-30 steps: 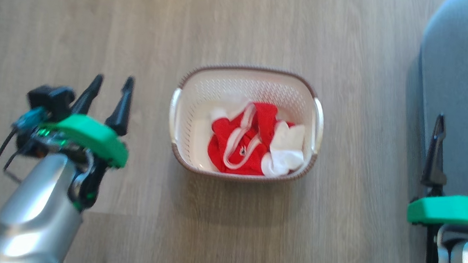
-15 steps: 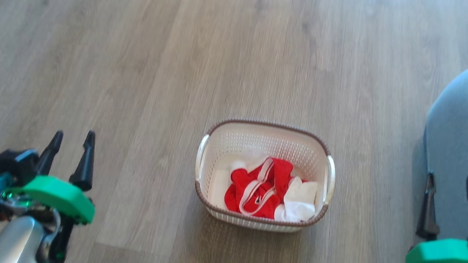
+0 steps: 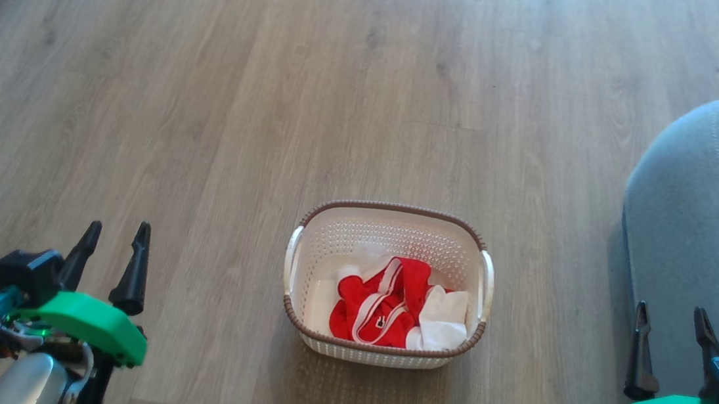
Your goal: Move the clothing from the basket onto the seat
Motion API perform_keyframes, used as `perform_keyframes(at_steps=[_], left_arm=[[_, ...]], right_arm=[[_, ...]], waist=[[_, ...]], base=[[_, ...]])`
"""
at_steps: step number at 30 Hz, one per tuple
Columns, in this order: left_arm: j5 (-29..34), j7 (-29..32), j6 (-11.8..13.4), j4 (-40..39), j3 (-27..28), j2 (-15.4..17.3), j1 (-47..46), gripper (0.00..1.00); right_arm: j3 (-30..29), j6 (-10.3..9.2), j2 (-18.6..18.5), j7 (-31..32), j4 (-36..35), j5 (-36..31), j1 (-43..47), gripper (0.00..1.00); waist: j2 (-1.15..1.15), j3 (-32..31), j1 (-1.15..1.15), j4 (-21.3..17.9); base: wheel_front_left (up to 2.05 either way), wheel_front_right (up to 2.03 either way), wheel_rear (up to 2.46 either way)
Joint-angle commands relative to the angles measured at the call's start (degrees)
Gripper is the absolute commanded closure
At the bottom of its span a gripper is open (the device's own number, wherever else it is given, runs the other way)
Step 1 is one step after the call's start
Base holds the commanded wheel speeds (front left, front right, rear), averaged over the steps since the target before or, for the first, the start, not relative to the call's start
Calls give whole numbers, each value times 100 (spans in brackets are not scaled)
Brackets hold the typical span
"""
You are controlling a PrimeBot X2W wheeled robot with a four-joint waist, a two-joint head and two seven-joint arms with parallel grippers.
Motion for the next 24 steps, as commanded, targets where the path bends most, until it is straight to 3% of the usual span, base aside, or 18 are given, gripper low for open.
perform_keyframes(at_steps=[1, 24], left_arm=[[79, -11, -15, -194, 201, 190, -319, 0], [64, -6, -183, -137, -50, 104, -509, 0]], right_arm=[[131, 40, -76, -29, -158, 36, -86, 0], [262, 40, -15, -29, -102, 78, -55, 0]], waist=[[0, -7, 1, -54], [0, -195, 1, -543]], base=[[0, 0, 0], [0, 0, 0]])
